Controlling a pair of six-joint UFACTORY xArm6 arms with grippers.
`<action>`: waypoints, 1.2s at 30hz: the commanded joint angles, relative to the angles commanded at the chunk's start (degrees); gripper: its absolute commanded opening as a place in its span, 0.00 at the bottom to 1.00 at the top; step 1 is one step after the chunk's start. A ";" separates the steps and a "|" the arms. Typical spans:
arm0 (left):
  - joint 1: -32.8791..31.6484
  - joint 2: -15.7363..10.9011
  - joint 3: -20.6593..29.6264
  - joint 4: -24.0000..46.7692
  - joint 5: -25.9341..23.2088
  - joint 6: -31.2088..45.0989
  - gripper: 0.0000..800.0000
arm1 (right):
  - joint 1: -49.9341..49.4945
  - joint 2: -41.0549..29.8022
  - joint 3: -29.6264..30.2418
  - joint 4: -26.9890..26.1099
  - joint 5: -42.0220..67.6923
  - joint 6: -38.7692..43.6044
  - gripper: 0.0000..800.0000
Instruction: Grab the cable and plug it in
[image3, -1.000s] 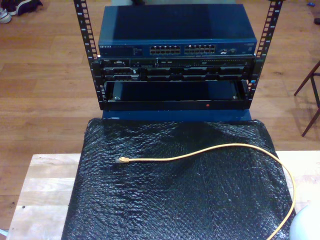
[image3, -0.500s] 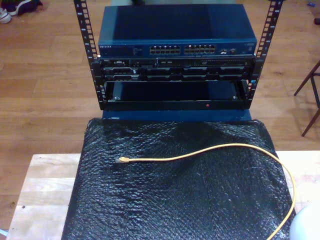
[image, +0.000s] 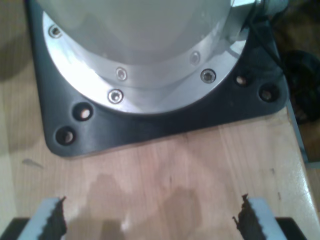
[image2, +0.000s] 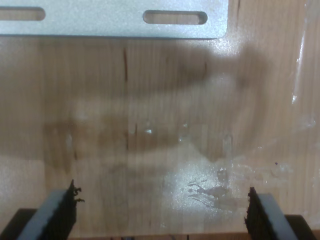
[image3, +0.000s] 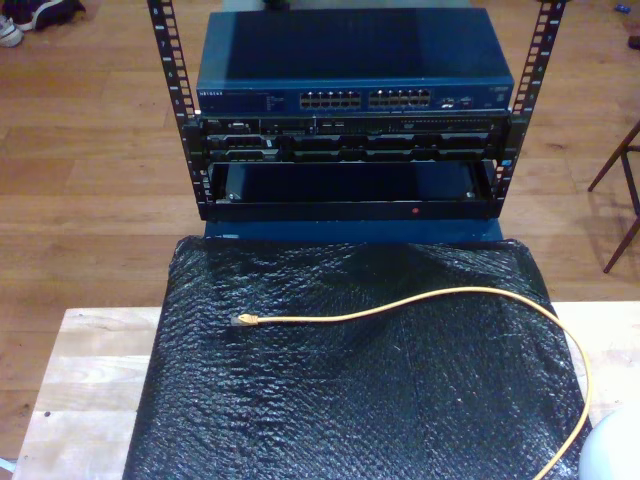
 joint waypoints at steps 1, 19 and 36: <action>0.00 0.00 0.00 0.00 0.00 0.00 1.00 | 0.00 0.00 0.00 0.00 0.00 -0.09 1.00; 0.00 0.00 0.00 -0.09 -0.09 0.09 1.00 | 0.00 0.00 0.00 -0.09 0.09 -0.09 1.00; 0.09 -0.44 -0.79 0.18 1.41 -0.26 1.00 | 0.00 -0.09 -3.52 -0.09 5.27 -0.09 1.00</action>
